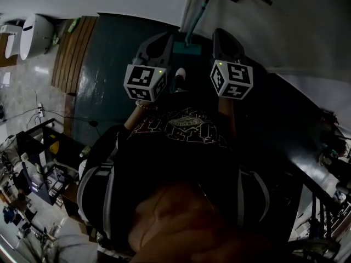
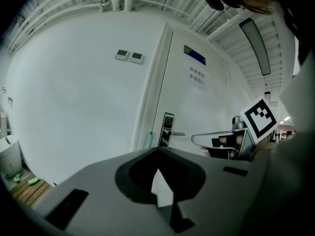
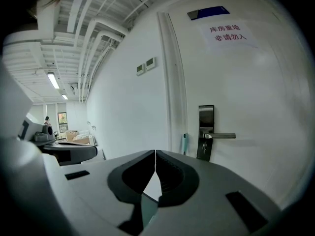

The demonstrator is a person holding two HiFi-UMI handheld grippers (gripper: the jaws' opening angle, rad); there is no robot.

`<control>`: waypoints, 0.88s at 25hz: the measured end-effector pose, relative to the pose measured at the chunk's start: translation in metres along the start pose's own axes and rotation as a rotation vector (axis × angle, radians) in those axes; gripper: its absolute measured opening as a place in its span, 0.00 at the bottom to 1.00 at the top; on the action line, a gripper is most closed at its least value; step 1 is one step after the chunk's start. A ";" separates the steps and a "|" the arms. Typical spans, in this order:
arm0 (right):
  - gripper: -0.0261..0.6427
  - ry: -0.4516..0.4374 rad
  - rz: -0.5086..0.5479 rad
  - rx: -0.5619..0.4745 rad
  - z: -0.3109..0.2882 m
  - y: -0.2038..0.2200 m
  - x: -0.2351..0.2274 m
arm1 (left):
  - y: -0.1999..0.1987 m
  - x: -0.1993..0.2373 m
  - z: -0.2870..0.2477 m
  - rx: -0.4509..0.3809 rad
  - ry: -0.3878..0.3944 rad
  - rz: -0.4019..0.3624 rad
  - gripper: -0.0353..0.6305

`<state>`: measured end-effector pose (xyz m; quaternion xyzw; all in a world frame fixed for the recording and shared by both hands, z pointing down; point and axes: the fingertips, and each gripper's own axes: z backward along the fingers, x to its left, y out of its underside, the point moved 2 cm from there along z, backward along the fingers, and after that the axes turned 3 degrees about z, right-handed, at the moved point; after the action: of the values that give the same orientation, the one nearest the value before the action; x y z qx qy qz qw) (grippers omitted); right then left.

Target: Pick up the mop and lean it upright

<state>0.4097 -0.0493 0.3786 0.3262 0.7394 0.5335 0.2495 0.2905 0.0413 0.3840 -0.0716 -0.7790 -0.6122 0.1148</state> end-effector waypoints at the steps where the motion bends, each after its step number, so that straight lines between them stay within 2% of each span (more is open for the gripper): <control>1: 0.07 -0.002 0.000 -0.001 -0.007 -0.002 -0.004 | -0.002 0.002 -0.008 0.004 -0.001 0.001 0.12; 12: 0.07 -0.023 -0.015 -0.002 -0.063 -0.013 -0.044 | -0.021 0.011 -0.086 0.009 0.019 -0.011 0.12; 22: 0.07 0.020 -0.032 0.011 -0.100 -0.021 -0.061 | -0.036 0.029 -0.133 0.027 0.078 -0.019 0.12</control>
<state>0.3742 -0.1623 0.3907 0.3104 0.7500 0.5285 0.2487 0.2660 -0.0974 0.3877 -0.0389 -0.7829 -0.6048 0.1403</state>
